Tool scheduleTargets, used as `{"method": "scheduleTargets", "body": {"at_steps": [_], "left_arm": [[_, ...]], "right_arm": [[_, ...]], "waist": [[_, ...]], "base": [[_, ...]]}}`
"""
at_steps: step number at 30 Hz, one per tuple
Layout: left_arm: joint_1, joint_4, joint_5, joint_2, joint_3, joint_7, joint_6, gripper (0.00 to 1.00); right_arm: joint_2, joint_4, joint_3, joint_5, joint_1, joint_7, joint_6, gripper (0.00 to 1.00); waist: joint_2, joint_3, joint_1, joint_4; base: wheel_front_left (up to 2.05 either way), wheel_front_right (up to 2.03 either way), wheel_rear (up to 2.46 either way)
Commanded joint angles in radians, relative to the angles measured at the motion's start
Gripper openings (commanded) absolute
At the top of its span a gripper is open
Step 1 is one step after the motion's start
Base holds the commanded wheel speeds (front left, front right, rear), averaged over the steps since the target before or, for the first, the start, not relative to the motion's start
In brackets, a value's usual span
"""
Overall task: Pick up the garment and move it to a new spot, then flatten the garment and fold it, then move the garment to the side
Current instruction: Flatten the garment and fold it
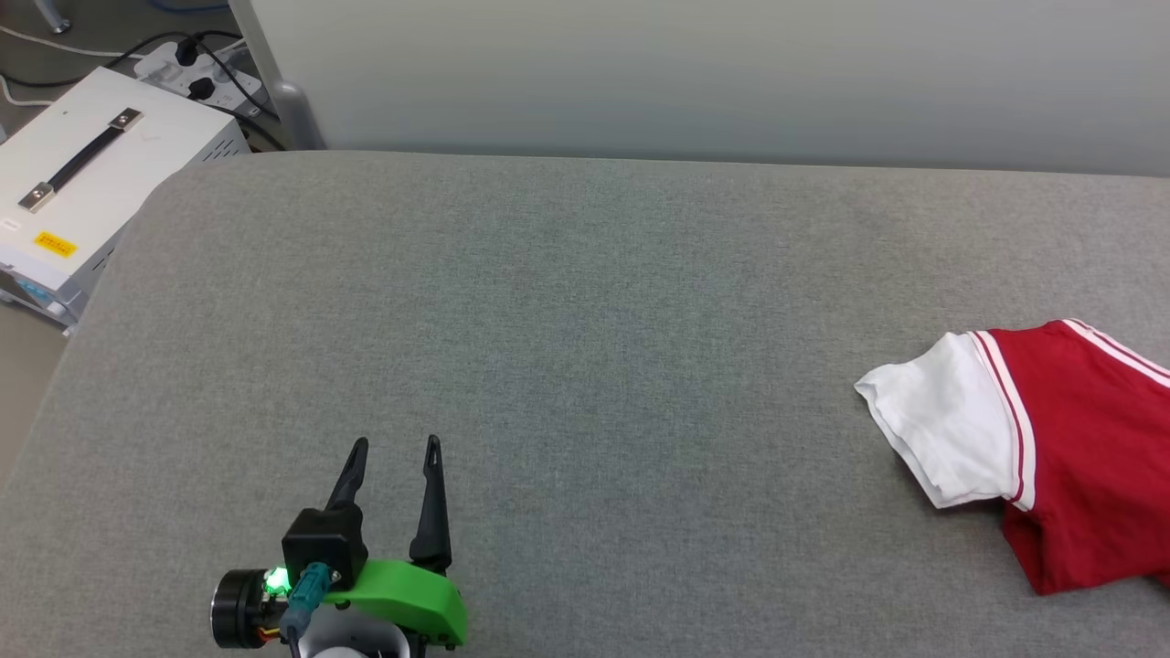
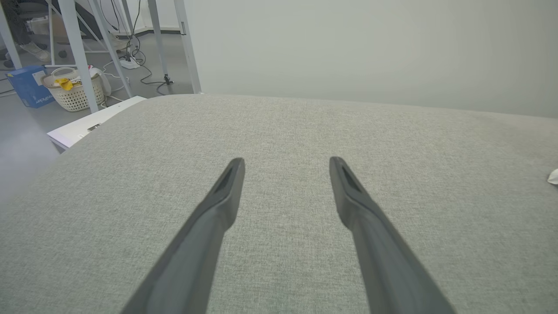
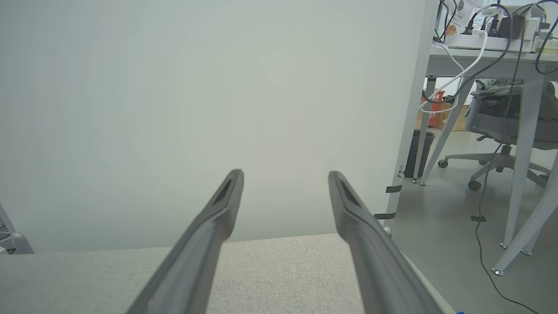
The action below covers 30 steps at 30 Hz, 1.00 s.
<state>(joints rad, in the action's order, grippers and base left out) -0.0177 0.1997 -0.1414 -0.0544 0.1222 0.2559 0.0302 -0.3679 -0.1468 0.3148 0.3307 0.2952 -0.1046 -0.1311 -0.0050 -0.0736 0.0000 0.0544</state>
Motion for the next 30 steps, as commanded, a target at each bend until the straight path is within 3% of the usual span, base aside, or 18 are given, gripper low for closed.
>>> {"method": "scheduleTargets", "body": {"at_steps": [1, 5, 8, 13, 20, 21, 30], "left_arm": [[0.007, -0.008, 0.013, 0.004, 0.0, 0.006, -0.003, 1.0], [-0.001, -0.023, 0.018, 0.004, 0.001, 0.006, -0.002, 1.0], [-0.007, -0.031, 0.018, 0.004, 0.003, 0.006, -0.002, 1.0], [-0.017, -0.038, 0.014, 0.004, 0.011, 0.006, 0.0, 1.0], [-0.027, -0.043, 0.003, 0.004, 0.024, 0.006, 0.006, 1.0], [-0.045, -0.045, -0.004, 0.004, 0.033, 0.006, 0.008, 1.0], [-0.091, -0.037, -0.022, 0.004, 0.054, 0.006, 0.015, 1.0]], "right_arm": [[0.005, 0.053, -0.035, -0.03, 0.019, 0.032, 0.0, 1.0], [-0.006, 0.218, -0.201, -0.092, 0.054, 0.175, 0.0, 1.0], [-0.044, 0.247, -0.326, -0.081, 0.089, 0.296, 0.0, 1.0], [-0.142, 0.191, -0.53, 0.011, 0.145, 0.544, 0.0, 1.0], [-0.213, 0.05, -0.695, 0.209, 0.2, 0.853, 0.0, 1.0], [-0.251, -0.012, -0.772, 0.23, 0.228, 0.917, 0.0, 1.0], [-0.226, -0.256, -0.919, 0.287, 0.218, 0.919, 0.0, 1.0]], "waist": [[0.005, -0.004, 0.0, 0.005], [0.005, -0.014, 0.0, 0.019], [0.005, -0.022, 0.0, 0.03], [0.005, -0.035, 0.0, 0.049], [0.005, -0.074, 0.0, 0.063], [0.005, -0.104, 0.0, 0.073], [0.005, -0.17, 0.0, 0.103]], "base": [[0.0, 0.0, 0.0], [0.0, 0.0, 0.0], [0.0, 0.0, 0.0], [0.0, 0.0, 0.0], [0.0, 0.0, 0.0], [0.0, 0.0, 0.0], [0.0, 0.0, 0.0]]}}
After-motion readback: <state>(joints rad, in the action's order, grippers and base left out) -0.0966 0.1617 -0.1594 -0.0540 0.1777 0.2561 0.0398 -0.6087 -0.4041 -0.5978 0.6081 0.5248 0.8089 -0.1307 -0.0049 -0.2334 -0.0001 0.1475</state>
